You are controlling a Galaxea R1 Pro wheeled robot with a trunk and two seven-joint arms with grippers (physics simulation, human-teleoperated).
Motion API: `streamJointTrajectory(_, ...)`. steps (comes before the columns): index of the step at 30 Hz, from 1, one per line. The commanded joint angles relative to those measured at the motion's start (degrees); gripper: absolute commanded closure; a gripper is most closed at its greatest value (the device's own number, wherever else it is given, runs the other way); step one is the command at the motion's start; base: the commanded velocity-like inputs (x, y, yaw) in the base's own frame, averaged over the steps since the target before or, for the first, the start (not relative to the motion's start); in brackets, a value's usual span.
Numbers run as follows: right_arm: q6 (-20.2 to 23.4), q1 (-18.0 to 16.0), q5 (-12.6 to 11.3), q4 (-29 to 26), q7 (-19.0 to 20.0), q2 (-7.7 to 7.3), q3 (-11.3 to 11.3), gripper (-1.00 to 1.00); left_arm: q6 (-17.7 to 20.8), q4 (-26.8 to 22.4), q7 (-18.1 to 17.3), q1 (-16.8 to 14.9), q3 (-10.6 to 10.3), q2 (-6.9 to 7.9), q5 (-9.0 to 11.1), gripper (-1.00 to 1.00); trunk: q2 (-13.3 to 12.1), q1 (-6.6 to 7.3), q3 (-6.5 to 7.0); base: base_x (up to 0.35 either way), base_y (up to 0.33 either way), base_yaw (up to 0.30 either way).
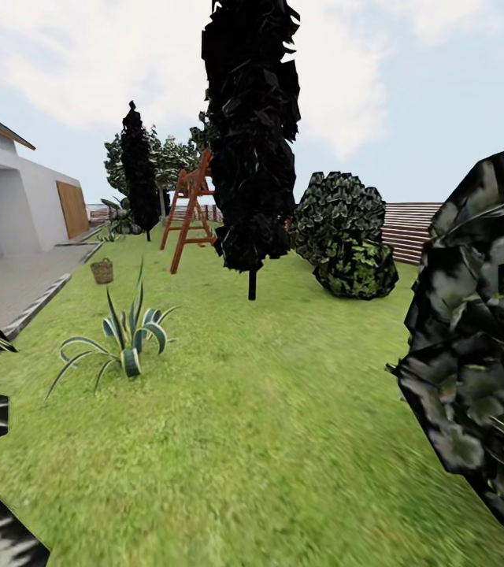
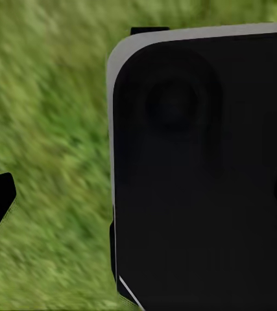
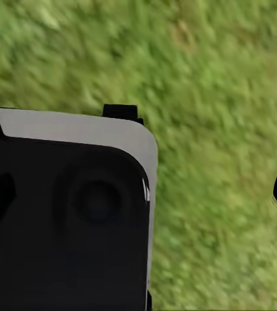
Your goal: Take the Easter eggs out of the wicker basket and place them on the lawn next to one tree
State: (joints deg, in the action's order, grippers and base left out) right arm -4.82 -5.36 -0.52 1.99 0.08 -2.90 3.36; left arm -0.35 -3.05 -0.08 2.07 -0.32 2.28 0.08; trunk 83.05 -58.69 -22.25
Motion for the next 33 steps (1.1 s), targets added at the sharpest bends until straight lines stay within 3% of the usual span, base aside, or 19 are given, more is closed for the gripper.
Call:
streamJointTrajectory(1, -0.35, -0.09, -0.07, 0.21, 0.01, 0.00, 0.33, -1.00, -0.04, -0.11, -0.01, 0.04, -0.03, 0.00, 0.01, -1.00, 0.03, -0.04, -0.05, 0.342, 0.000, 0.073)
streamJointTrajectory(33, -0.28, -0.09, -0.18, 0.21, 0.01, 0.00, 0.33, -1.00, -0.02, -0.11, -0.01, 0.04, -0.03, 0.00, 0.01, -1.00, 0.03, -0.04, -0.05, 0.342, 0.000, 0.102)
